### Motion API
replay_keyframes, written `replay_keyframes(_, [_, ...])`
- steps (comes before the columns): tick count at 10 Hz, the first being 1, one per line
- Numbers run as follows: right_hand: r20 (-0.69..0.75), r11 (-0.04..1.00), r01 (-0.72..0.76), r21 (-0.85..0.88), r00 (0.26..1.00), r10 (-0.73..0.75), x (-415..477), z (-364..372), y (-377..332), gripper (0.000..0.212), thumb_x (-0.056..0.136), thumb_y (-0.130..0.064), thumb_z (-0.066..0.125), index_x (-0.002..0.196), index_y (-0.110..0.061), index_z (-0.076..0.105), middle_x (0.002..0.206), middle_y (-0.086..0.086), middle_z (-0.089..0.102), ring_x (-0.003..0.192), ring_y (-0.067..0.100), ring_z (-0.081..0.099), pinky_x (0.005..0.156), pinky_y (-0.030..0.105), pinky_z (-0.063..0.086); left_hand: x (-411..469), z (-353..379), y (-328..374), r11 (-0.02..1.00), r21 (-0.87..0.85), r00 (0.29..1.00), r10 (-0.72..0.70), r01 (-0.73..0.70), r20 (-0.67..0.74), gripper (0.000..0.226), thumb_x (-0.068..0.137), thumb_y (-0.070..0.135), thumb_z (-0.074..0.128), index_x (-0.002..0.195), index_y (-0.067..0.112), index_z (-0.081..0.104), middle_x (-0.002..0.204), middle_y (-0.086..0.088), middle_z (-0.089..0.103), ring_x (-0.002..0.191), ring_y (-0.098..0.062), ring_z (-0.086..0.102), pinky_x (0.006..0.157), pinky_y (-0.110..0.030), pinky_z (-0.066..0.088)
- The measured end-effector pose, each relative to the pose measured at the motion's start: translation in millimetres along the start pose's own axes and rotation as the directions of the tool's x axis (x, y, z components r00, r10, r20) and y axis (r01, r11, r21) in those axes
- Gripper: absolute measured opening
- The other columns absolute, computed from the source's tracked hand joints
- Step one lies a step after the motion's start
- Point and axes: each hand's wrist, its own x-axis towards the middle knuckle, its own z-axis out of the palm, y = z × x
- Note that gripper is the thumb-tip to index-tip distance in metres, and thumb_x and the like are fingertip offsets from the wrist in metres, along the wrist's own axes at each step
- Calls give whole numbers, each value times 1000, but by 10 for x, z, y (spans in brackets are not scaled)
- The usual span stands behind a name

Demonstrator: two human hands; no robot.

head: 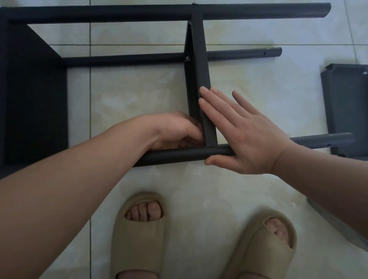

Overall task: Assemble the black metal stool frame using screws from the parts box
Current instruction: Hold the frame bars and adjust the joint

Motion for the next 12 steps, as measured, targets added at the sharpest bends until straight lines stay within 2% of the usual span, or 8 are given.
replay_keyframes(2, [0,1000,1,-5,1000,-1,-1,3,1,102,92,-76,36,160,-2,16,169,11,8,157,26,6,124,56,17,-6,-8,-8,996,-84,999,24,-20,48,19,91,-10,51,104,-1,62,83,-12,69,74,-21,70,68,-28,56])
replay_keyframes(4, [3,1000,1,-2,1000,-1,-4,0,-2,101,92,-75,36,160,-2,16,169,11,8,157,27,7,123,57,18,-40,1,-4,1000,9,999,-10,10,53,18,94,4,54,98,2,71,95,-15,71,87,-24,69,81,-32,56])
replay_keyframes(6, [10,1000,-3,-5,1000,3,2,-10,-5,101,92,-75,36,159,-2,17,169,12,8,157,28,7,123,57,18,-21,8,-21,999,37,999,25,-24,-38,26,91,-6,56,114,-20,57,95,-24,60,76,-25,62,72,-29,52])
replay_keyframes(7, [5,1000,0,-4,1000,0,5,-7,-5,101,92,-75,35,159,-2,18,169,13,9,157,28,8,123,57,19,-43,4,3,999,-15,999,40,-40,-8,11,92,-10,53,95,-3,60,81,-15,59,68,-21,59,65,-27,50])
replay_keyframes(8, [9,1000,0,-5,1000,0,6,-4,-4,101,92,-75,35,160,-2,17,169,12,8,157,28,7,123,57,19,-38,8,1,998,-52,999,41,-41,12,14,93,-8,51,101,1,59,82,-13,62,71,-21,63,65,-26,53])
replay_keyframes(10, [11,1000,-1,-6,1000,1,6,-9,-6,101,92,-75,35,159,-2,17,169,13,9,157,28,7,123,57,19,-33,27,-12,988,147,998,48,-41,-48,16,93,0,58,101,-9,67,82,-13,67,72,-21,64,68,-27,51])
replay_keyframes(11, [15,1000,-3,-6,1000,3,8,-11,-11,101,92,-75,35,159,-2,17,169,13,8,157,28,7,123,56,19,-25,30,-18,993,103,997,56,-49,-62,22,91,-6,57,111,-15,61,85,-19,60,69,-22,60,66,-27,48])
replay_keyframes(12, [10,1000,-2,-5,1000,2,7,-11,-13,101,92,-75,36,159,-1,18,169,13,9,157,28,8,123,57,19,-34,36,1,997,27,997,72,-71,-17,15,90,-12,52,102,-2,56,85,-20,46,65,-21,48,62,-28,41])
